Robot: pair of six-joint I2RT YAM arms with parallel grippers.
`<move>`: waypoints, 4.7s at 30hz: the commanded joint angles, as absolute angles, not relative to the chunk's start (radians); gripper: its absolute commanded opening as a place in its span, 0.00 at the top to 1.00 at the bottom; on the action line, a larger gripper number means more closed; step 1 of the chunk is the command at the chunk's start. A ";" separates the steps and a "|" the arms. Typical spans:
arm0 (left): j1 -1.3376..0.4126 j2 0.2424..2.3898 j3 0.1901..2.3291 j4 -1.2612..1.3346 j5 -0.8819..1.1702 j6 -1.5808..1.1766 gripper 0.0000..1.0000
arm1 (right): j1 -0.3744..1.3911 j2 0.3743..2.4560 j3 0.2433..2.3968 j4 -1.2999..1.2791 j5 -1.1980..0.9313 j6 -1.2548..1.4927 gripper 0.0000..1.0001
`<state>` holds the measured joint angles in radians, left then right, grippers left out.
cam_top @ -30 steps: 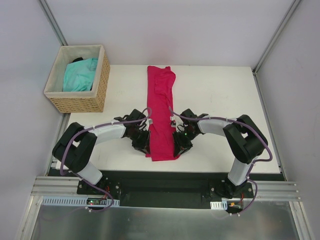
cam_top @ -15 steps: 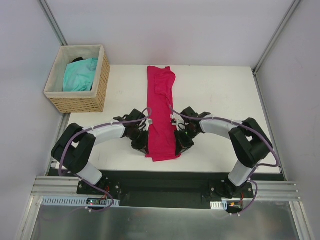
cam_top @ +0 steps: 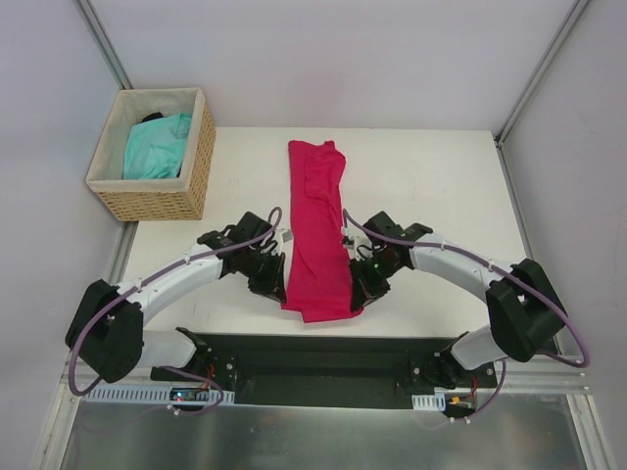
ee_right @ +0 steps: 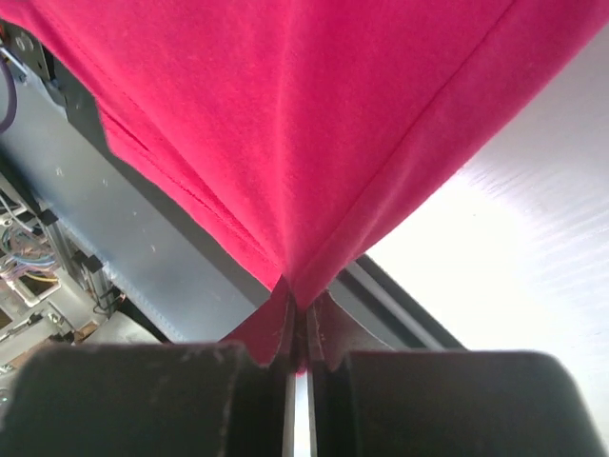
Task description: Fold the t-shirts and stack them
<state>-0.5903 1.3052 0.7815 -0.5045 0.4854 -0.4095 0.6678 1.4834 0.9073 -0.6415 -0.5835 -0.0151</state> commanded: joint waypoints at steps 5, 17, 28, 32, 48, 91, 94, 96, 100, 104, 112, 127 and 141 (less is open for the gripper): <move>-0.595 1.166 0.790 -0.724 0.482 -0.405 1.00 | 0.692 1.382 0.939 -0.825 -0.589 0.037 0.99; -0.595 1.187 0.853 -0.735 0.500 -0.396 1.00 | 0.693 1.460 1.060 -0.885 -0.575 0.006 0.99; -0.577 1.377 1.115 -0.738 0.394 -0.311 1.00 | 0.644 1.592 1.333 -0.954 -0.528 -0.078 0.99; -0.525 1.426 1.157 -0.712 0.387 -0.290 1.00 | 0.600 1.640 1.419 -0.969 -0.509 -0.101 0.99; -0.434 1.683 1.396 -0.676 0.442 -0.241 1.00 | 0.480 1.868 1.628 -0.991 -0.564 -0.204 0.99; -0.368 2.006 1.666 -0.670 0.448 -0.295 1.00 | 0.356 2.289 2.017 -0.956 -0.745 -0.135 0.99; -0.368 2.006 1.680 -0.670 0.451 -0.298 1.00 | 0.356 2.306 2.026 -0.943 -0.770 -0.124 0.99; -0.368 2.003 1.684 -0.669 0.436 -0.302 1.00 | 0.357 2.313 2.040 -0.939 -0.766 -0.114 0.99; -0.367 1.999 1.671 -0.670 0.374 -0.308 1.00 | 0.365 2.371 2.100 -0.910 -0.764 -0.091 0.99; -0.351 2.008 1.648 -0.669 0.351 -0.318 1.00 | 0.382 2.398 2.132 -0.914 -0.716 -0.091 0.99; -0.345 2.013 1.618 -0.652 0.359 -0.328 1.00 | 0.383 2.388 2.117 -0.949 -0.618 -0.098 0.98; -0.345 2.022 1.727 -0.591 0.310 -0.321 0.75 | 0.368 2.232 2.123 -0.917 -0.163 -0.048 0.63; -0.394 1.884 1.559 -0.600 0.500 -0.321 1.00 | 0.393 2.029 1.937 -0.902 -0.558 -0.103 0.99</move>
